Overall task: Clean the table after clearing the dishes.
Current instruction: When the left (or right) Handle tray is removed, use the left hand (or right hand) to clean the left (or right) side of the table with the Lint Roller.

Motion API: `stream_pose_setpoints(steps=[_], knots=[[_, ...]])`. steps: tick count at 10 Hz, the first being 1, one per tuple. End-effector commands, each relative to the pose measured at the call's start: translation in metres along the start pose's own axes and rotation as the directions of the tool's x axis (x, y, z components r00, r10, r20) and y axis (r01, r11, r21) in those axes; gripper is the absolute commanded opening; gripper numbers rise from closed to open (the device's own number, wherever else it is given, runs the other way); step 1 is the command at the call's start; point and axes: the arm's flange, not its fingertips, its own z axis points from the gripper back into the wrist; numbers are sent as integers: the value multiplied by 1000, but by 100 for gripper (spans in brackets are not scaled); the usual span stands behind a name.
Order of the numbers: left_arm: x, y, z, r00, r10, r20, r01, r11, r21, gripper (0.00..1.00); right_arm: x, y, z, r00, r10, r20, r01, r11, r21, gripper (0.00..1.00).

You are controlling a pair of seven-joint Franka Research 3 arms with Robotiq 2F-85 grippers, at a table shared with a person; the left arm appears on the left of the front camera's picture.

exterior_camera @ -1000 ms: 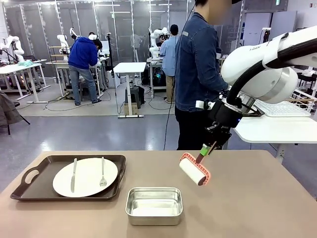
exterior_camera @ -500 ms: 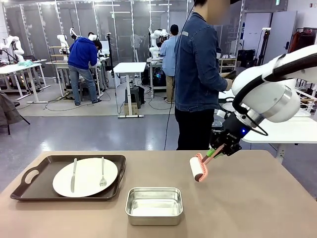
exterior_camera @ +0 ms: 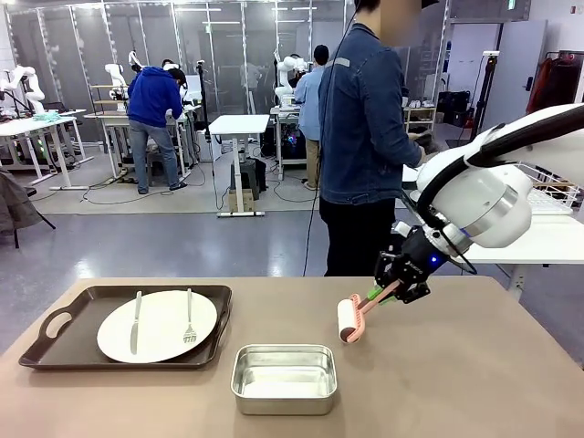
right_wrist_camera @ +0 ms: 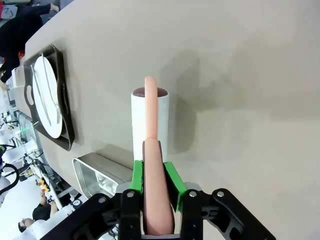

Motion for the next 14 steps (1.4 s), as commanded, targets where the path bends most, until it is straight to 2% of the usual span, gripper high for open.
stream_pose_setpoints(steps=[1,5,8,10,12,13,14], knots=[[-1,-1,2,1000,-1,6,1,1000,-1,100,4,0,-11,999,41,33,-43,997,60,22],[-1,-1,2,1000,-1,6,1,1000,-1,100,3,-37,-28,998,49,28,-50,998,44,22],[-1,-1,2,1000,-1,6,1,1000,-1,100,20,-86,-25,999,42,-31,-43,999,-12,22],[-1,-1,2,1000,-1,6,1,1000,-1,100,27,-125,-8,999,22,-33,-23,999,-36,22],[-1,-1,2,1000,-1,6,1,1000,-1,100,34,-168,10,999,36,-39,-41,990,-132,22],[-1,-1,2,1000,-1,6,1,1000,-1,100,37,-189,20,999,18,-43,-24,992,-125,22],[-1,-1,2,1000,-1,6,1,1000,-1,100,39,-211,34,1000,4,-27,-9,986,-167,22]])
